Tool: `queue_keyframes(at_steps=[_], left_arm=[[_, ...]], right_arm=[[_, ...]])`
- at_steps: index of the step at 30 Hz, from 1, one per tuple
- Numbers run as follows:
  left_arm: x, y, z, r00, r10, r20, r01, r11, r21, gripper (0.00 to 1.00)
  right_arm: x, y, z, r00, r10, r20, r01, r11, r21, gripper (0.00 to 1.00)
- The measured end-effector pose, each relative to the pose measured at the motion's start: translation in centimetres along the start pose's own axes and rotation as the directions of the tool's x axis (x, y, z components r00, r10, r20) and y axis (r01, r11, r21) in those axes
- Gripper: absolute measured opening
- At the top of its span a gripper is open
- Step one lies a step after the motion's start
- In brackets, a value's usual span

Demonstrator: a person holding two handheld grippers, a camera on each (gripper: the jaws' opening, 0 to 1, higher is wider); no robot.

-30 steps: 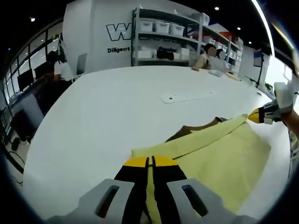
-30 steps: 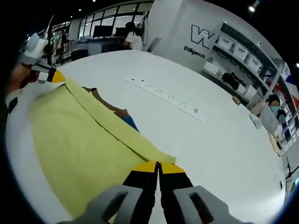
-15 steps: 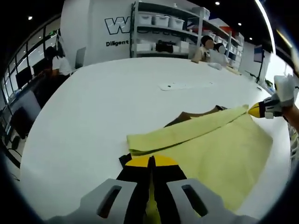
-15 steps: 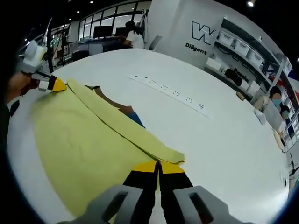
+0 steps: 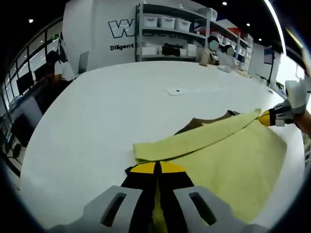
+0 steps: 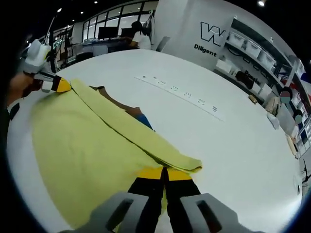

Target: Fold the garment on the visible template until the final outline fits inside the template.

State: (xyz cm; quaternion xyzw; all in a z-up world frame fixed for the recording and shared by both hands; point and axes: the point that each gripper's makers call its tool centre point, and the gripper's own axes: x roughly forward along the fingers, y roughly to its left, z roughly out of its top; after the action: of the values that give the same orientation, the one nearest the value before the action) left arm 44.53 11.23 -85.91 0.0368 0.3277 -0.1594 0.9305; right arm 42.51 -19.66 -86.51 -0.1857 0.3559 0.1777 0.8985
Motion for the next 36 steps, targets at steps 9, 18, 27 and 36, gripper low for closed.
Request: queue_keyframes(at_steps=[9,18,27,36], left_arm=[[0.7,0.2,0.8,1.000,0.000,0.011,0.000,1.000,-0.020,0.00],[1.3,0.6,1.9,1.000,0.003,0.028,-0.002,1.000,-0.022,0.00],[1.7,0.8,2.5,0.999,0.005,0.035,-0.004,1.000,-0.017,0.00],[1.9,1.0,2.9,0.999,0.009,0.047,-0.008,1.000,-0.019,0.00]], right_arm=[[0.4,-0.8,0.9,1.000,-0.012,0.010,0.012,1.000,-0.009,0.00],[1.0,-1.3,1.8,1.000,-0.020,0.021,0.020,1.000,-0.016,0.00],[1.2,-1.6,2.3,0.999,-0.028,0.031,0.028,0.999,-0.023,0.00],[1.3,-1.9,2.8,0.998,-0.037,0.045,0.038,0.999,-0.030,0.00]])
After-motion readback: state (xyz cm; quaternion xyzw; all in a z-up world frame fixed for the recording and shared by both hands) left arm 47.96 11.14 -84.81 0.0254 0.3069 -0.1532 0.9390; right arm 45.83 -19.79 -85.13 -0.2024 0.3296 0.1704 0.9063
